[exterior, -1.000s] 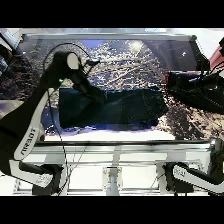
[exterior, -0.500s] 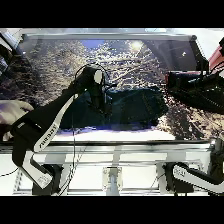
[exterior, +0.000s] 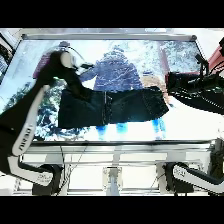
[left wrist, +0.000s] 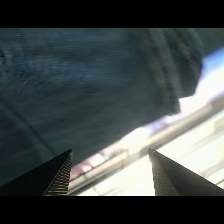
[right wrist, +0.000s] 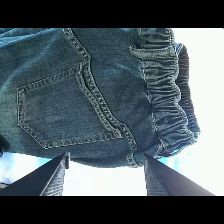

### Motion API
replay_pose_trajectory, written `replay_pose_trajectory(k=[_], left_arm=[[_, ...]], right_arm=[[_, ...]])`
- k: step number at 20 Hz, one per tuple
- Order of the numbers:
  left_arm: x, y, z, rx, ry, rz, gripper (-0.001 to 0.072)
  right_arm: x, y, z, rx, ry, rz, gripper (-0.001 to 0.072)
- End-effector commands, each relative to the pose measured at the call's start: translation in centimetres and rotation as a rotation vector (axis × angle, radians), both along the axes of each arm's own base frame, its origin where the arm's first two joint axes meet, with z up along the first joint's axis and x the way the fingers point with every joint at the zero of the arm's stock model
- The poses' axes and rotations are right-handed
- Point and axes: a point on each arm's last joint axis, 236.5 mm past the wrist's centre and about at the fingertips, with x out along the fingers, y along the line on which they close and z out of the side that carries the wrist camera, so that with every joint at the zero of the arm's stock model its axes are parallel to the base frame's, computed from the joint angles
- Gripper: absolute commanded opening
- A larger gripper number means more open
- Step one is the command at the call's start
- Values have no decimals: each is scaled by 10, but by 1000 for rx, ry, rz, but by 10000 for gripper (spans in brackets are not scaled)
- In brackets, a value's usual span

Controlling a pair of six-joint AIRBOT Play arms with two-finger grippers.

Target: Fold the clothes and pants, and hang the long-sleeved shirts on hangers.

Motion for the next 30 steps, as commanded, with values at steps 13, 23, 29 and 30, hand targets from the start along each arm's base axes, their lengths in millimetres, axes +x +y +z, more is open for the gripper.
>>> replay_pose_trajectory(k=[13, 23, 29, 30], left_arm=[[20, 175, -88, -542, -21, 720, 563], [33, 193, -129, -493, -19, 806, 564], [30, 163, -149, -498, 51, 754, 564], [30, 156, -150, -496, 58, 738, 564]], right_arm=[[-6, 15, 2, 35, 13, 47, 531], [1, 43, 5, 33, -25, 106, 507], [1, 43, 5, 34, -23, 107, 486], [1, 43, 5, 34, -23, 107, 486]])
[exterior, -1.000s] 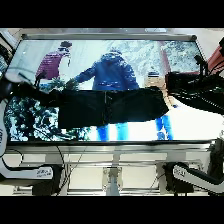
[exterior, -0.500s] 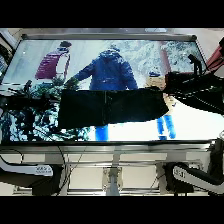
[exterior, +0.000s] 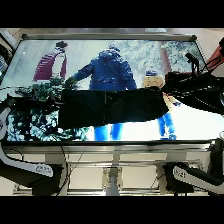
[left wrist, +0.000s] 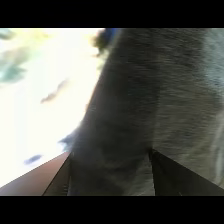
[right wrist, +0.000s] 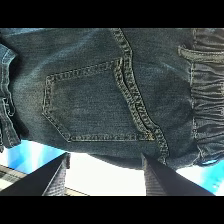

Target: Fold the clothes and pants, and hang the long-sleeved shirts on hangers.

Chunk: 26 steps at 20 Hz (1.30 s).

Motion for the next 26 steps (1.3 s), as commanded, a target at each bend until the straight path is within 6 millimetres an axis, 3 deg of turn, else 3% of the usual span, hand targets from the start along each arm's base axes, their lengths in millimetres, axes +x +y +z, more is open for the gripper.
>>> replay_pose_trajectory(k=[1, 2, 3, 4, 5, 6, 9, 12, 16, 18, 22, 26], left_arm=[[-3, -20, -11, 7, 21, -57, 563], [-4, -27, -12, 6, 24, -77, 561], [-6, -36, -13, 2, 30, -100, 513], [-8, -43, -13, -2, 35, -120, 360], [-10, -49, -11, -10, 39, -139, 77], [-14, -53, -6, -29, 47, -165, 30], [-31, -53, 33, -110, 98, -267, 28], [-26, -33, 104, -110, 62, -278, 27], [-14, 20, 179, 185, -17, -158, 26], [-13, 28, 214, 260, -61, -93, 26], [-24, 0, 251, 264, -58, -126, 27], [-27, -63, 264, 259, -76, -238, 27]], right_arm=[[0, 0, 0, 0, -1, 0, 486], [0, 0, 0, 0, -1, 0, 486], [0, 0, 0, 0, -1, 0, 486], [0, 0, 0, 0, -1, 0, 486], [0, 0, 0, 0, -1, 0, 486], [0, 0, 0, 0, -1, 0, 486], [0, 0, 0, 0, -1, 0, 485], [0, 0, 0, 0, -1, 0, 485], [0, 0, 0, 0, -1, 2, 485], [0, 0, 0, -2, -4, 6, 485], [0, 0, 0, -12, -16, 29, 485], [0, 0, 0, -21, -28, 51, 485]])
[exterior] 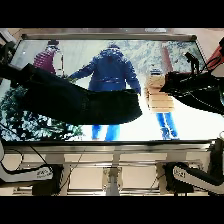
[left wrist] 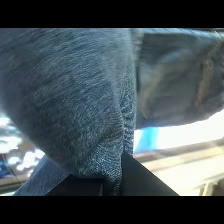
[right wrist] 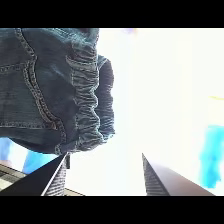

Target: Fold the clothes and pants, and hang the long-sleeved shirts on hangers.

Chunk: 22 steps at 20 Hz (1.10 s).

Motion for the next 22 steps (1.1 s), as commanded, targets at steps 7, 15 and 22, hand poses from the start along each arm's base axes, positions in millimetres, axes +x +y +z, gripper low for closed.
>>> replay_pose_trajectory(k=[7, 15, 22], left_arm=[[-5, -175, -4, -41, -7, -227, 26], [19, -302, -50, -147, -87, -289, 28], [30, -351, -83, -312, -24, -282, 45]], right_arm=[[1, 0, 0, -23, -32, 57, 485], [0, -4, -3, -45, -28, 60, 486], [-1, -4, -3, -45, -26, 61, 486]])
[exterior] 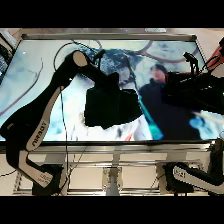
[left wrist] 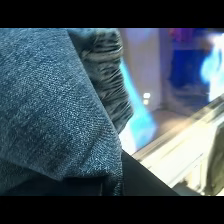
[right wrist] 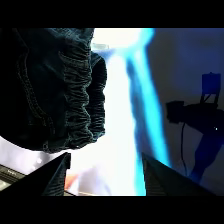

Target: Fold the clothes and pants, and hang the long-sleeved shirts on hangers.

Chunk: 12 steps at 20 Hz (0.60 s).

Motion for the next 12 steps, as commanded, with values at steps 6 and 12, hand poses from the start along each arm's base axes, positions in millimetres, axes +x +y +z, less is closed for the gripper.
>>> replay_pose_trajectory(k=[6, 12], left_arm=[[-3, -58, 11, -284, -13, -114, 584], [-2, -50, 23, -309, -78, -169, 583]], right_arm=[[0, 0, 0, -3, -3, 10, 486], [-2, 10, 0, 8, -44, 117, 631]])
